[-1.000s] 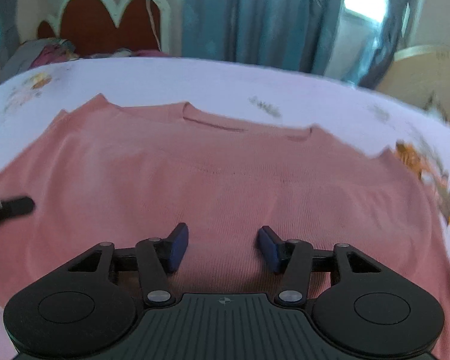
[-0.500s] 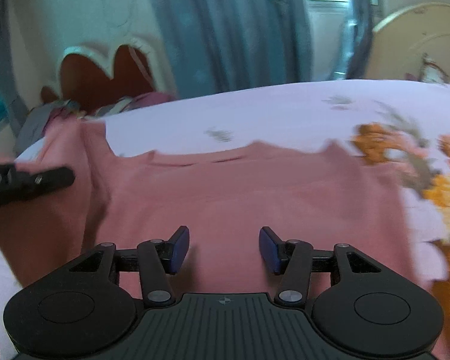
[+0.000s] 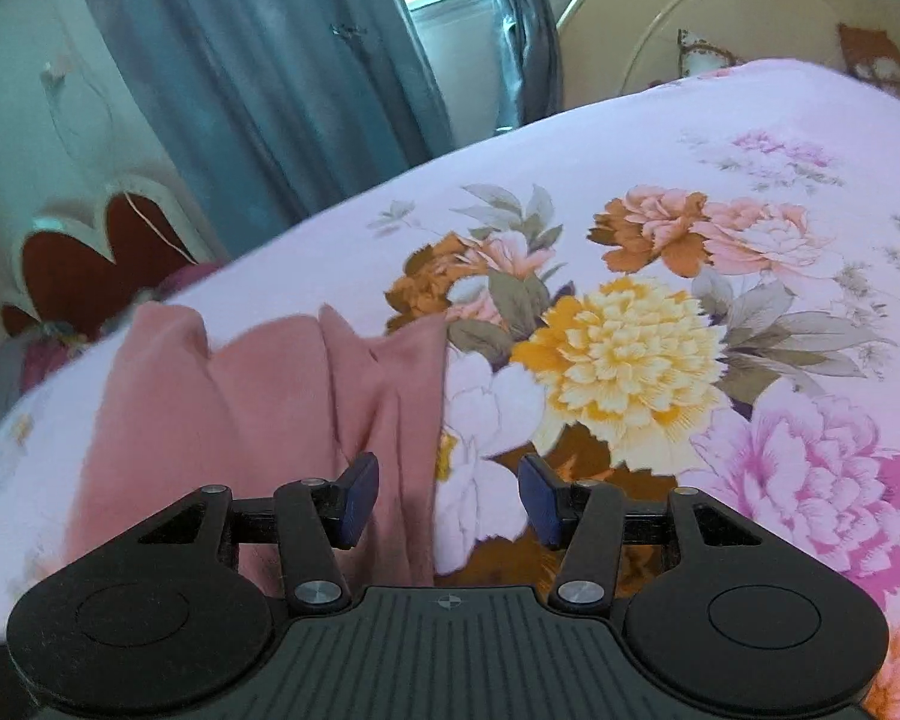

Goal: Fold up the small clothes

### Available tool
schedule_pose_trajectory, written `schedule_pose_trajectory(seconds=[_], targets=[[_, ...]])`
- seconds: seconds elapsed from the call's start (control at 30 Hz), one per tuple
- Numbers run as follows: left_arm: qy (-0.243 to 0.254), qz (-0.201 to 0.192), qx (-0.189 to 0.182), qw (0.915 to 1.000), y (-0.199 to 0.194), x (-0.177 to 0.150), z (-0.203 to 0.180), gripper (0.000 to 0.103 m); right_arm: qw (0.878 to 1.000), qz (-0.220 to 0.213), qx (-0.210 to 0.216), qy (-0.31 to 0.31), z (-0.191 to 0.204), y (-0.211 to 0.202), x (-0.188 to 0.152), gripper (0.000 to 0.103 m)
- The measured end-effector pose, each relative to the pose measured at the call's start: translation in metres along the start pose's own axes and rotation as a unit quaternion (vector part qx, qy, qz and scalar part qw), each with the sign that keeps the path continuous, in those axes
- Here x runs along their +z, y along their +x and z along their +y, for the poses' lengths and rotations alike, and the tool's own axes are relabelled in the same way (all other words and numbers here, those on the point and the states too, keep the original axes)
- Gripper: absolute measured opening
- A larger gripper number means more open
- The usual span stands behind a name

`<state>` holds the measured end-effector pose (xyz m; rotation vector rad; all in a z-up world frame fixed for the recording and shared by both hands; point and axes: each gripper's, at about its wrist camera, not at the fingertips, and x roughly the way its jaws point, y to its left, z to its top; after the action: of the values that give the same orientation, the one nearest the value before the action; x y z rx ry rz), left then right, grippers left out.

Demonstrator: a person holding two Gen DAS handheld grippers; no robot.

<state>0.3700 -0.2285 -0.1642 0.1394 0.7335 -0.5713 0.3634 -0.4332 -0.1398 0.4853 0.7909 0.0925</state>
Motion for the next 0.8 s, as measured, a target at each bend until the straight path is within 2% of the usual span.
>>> schedule_pose_trajectory(seconds=[0.07,0.13,0.2,0.33,0.43,0.53,0.7,0.73,0.77,0.8], targets=[[0.018,0.002,-0.009,0.9998,-0.01,-0.002,0.0,0.034,1.0,0.009,0.024,-0.005,0.008,0.006,0.003,0.052],[0.018,0.014,-0.025,0.9994,-0.025,-0.008,0.005,0.05,0.999,0.021,0.045,-0.018,0.019,0.016,0.003,0.052],[0.006,0.022,-0.023,0.9995,-0.04,-0.014,0.016,0.058,0.997,0.034,0.064,-0.034,0.033,0.027,0.003,0.052],[-0.05,0.009,0.008,0.9987,-0.079,-0.017,0.054,0.058,0.995,0.035,0.069,-0.063,0.054,0.053,0.006,0.052],[-0.101,-0.007,0.043,0.9939,-0.1,-0.018,0.088,0.059,0.994,0.044,0.068,-0.079,0.064,0.071,0.01,0.051],[-0.141,-0.016,0.079,0.9868,-0.102,-0.014,0.119,0.059,0.992,0.061,0.065,-0.088,0.065,0.092,0.01,0.051],[-0.172,-0.018,0.1,0.9799,-0.097,-0.008,0.142,0.059,0.99,0.077,0.06,-0.101,0.065,0.101,0.003,0.051],[-0.173,-0.017,0.099,0.9799,-0.093,-0.006,0.144,0.059,0.99,0.078,0.059,-0.104,0.066,0.102,0.002,0.039],[-0.174,-0.017,0.099,0.9796,-0.091,-0.005,0.145,0.059,0.99,0.081,0.054,-0.106,0.068,0.102,0.003,0.023],[-0.176,-0.018,0.099,0.9793,-0.085,0.001,0.149,0.059,0.99,0.08,0.055,-0.105,0.068,0.1,0.003,0.02]])
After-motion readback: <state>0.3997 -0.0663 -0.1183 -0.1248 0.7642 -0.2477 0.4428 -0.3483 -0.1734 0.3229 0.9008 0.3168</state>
